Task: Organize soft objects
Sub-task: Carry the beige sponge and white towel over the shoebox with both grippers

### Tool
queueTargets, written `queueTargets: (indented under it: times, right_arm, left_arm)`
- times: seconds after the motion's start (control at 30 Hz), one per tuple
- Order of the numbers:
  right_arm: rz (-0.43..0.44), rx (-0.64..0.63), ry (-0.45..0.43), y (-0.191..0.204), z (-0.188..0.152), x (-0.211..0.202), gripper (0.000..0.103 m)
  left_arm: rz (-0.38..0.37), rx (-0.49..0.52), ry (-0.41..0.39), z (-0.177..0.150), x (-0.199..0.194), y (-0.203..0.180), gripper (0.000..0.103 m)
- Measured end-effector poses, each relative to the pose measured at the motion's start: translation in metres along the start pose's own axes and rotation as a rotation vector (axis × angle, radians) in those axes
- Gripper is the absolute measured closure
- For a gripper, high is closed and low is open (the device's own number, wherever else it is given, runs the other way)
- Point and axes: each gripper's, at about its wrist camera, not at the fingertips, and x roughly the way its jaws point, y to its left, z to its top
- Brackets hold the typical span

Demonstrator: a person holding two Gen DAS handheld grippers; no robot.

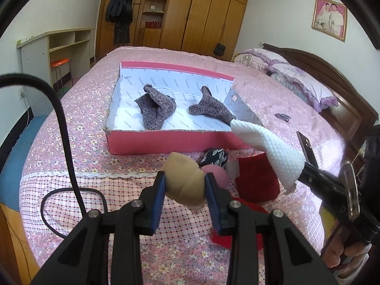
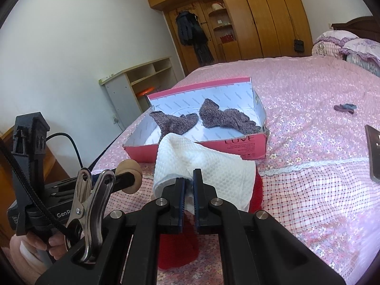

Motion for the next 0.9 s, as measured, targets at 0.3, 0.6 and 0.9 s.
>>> queueTargets:
  times: [0.3, 0.6, 0.9]
  right_arm:
    - [-0.006, -0.003, -0.038, 0.008, 0.004, -0.015, 0.096]
    - [-0.008, 0.036, -0.062, 0.004, 0.013, -0.023, 0.096]
    - [-0.019, 0.038, -0.079, 0.000, 0.025, -0.027, 0.096]
  left_arm:
    - [0.004, -0.012, -0.033, 0.001, -0.019, 0.003, 0.069]
    - [0.006, -0.016, -0.057, 0.006, -0.030, -0.002, 0.069]
    - [0.011, -0.008, -0.066, 0.021, -0.027, -0.004, 0.069]
